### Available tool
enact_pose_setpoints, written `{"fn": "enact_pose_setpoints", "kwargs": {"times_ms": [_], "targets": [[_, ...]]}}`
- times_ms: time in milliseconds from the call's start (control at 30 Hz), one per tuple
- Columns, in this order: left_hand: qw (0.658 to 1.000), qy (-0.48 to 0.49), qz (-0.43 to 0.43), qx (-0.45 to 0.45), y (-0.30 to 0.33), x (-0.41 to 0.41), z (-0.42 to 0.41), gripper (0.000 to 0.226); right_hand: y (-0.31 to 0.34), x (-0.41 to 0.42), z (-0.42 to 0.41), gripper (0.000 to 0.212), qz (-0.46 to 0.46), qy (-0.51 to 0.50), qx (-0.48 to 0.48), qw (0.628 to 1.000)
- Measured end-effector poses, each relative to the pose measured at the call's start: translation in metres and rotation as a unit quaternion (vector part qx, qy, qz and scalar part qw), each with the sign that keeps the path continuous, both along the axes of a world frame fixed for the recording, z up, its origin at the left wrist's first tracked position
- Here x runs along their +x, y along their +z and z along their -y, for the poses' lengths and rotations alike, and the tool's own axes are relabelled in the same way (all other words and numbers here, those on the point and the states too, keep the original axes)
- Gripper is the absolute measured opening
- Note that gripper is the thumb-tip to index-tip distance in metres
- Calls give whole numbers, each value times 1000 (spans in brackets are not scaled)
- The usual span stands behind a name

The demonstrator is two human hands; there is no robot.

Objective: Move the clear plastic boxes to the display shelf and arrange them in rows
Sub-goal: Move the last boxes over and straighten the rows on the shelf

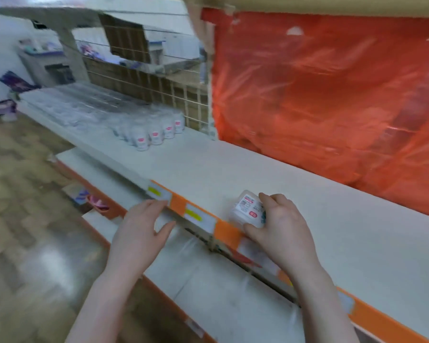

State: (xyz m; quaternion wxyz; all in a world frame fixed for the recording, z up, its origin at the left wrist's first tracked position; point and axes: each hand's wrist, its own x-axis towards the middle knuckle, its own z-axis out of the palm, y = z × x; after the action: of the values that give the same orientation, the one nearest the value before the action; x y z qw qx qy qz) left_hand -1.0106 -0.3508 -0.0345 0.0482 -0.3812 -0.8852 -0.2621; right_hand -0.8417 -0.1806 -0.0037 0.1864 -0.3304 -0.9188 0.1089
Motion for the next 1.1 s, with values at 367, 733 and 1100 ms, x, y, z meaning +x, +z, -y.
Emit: {"fn": "enact_pose_setpoints", "kwargs": {"times_ms": [367,733,1100], "targets": [[995,99,14,23,15,-191,178,45,16,-219,146,43,-11,66,-39,997],[991,131,21,18,-2,-346,216,42,0,-398,176,47,-33,80,-40,995],[995,100,19,11,31,-563,170,44,-2,-590,147,25,-30,-21,-73,997]]}}
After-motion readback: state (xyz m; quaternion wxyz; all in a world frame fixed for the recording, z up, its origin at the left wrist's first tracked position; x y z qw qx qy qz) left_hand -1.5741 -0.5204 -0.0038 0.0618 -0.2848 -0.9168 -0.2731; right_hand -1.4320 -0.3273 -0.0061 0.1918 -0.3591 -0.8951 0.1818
